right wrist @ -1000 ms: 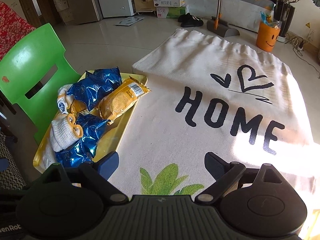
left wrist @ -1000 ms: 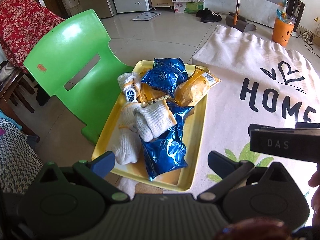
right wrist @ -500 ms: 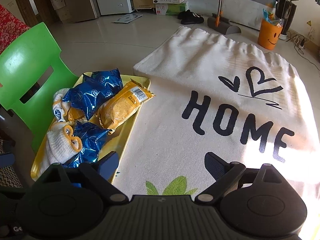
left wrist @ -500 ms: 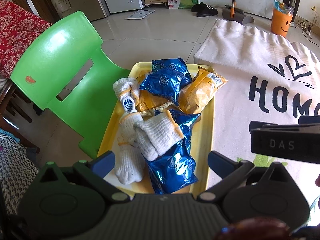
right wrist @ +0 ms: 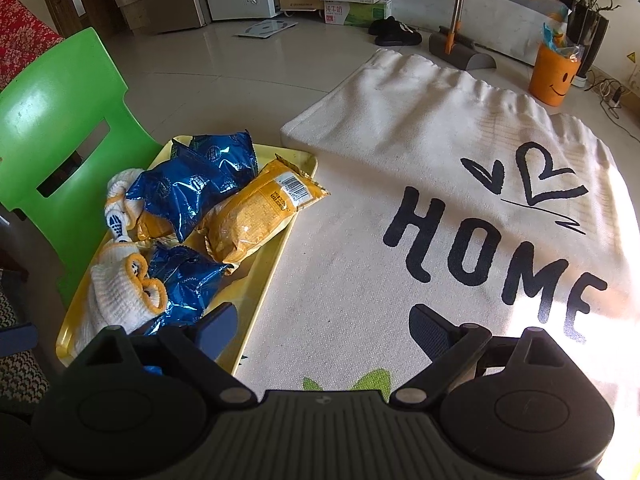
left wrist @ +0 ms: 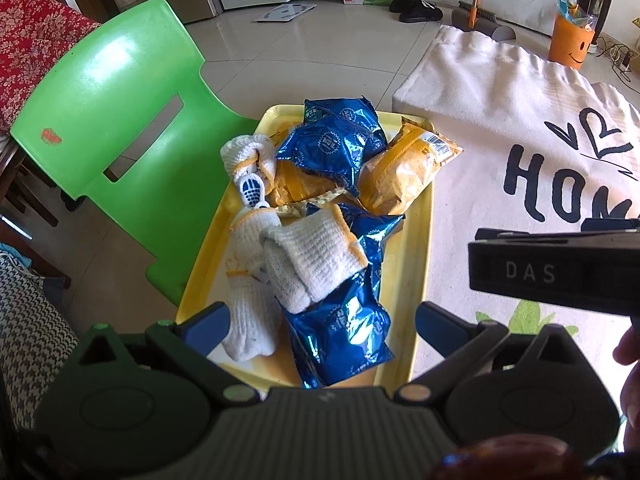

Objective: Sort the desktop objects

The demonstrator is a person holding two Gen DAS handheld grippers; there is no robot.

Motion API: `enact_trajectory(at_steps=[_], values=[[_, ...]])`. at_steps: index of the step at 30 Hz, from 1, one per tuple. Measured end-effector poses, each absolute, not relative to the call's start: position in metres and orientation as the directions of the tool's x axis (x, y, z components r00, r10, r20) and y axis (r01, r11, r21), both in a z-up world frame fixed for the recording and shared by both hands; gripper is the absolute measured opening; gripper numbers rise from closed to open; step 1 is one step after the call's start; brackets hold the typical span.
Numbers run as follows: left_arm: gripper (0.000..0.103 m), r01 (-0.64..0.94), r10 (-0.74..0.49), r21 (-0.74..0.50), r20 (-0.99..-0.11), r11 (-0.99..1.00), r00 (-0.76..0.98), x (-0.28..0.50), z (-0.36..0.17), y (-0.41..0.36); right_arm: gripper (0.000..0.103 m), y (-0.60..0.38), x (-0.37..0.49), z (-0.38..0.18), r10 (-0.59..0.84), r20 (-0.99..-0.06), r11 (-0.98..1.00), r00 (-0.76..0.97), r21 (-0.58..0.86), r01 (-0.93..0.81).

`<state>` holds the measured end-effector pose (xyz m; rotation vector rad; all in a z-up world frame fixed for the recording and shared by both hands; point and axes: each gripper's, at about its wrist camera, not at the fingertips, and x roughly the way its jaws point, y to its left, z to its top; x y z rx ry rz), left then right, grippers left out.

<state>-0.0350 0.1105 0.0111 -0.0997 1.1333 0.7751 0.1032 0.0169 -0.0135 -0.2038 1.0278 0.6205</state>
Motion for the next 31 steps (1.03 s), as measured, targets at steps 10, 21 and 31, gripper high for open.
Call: enact_trajectory(at_steps=[10, 21, 31], values=[[0.103, -0.589, 0.505, 0.307, -0.839, 0.747, 0.203, -0.0337, 0.0102, 0.1062, 0.094, 0.0243, 0.0999, -0.0176, 0.382, -0.854, 0.797, 0.352, 0.112, -0.594], [0.103, -0.59, 0.515, 0.318, -0.833, 0.742, 0.199, -0.0333, 0.0093, 0.1057, 0.093, 0.0245, 0.0987, -0.0188, 0.381, -0.855, 0.794, 0.351, 0.109, -0.598], [0.103, -0.588, 0.521, 0.323, -0.83, 0.742, 0.2, -0.0344, 0.0089, 0.1053, 0.094, 0.0261, 0.0979, -0.02, 0.382, -0.856, 0.788, 0.348, 0.104, -0.607]])
